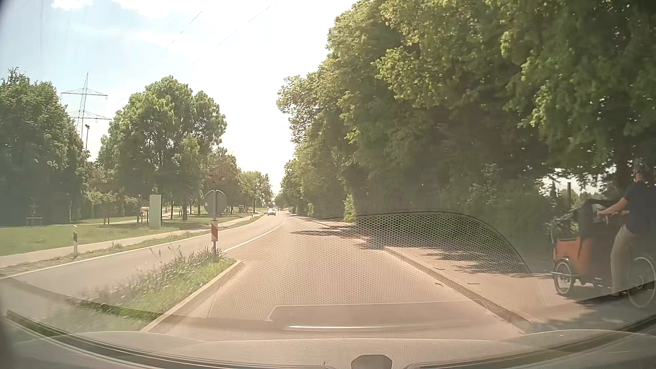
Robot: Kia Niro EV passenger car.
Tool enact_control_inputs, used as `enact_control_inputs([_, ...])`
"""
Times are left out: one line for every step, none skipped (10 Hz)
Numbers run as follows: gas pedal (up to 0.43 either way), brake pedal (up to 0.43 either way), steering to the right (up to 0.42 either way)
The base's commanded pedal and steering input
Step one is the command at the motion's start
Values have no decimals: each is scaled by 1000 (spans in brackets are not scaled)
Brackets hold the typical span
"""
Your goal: Follow the waypoints while adhering to traffic rules and regulations
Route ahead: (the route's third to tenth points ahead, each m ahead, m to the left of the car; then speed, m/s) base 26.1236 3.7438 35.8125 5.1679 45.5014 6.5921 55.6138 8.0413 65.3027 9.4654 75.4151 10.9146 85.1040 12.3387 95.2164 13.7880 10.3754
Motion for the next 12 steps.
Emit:
enact_control_inputs([189,0,-36])
enact_control_inputs([189,0,-36])
enact_control_inputs([189,0,-36])
enact_control_inputs([189,0,-36])
enact_control_inputs([197,0,-35])
enact_control_inputs([209,0,-33])
enact_control_inputs([209,0,-32])
enact_control_inputs([209,0,-32])
enact_control_inputs([209,0,-29])
enact_control_inputs([209,0,-27])
enact_control_inputs([209,0,-25])
enact_control_inputs([209,0,-21])
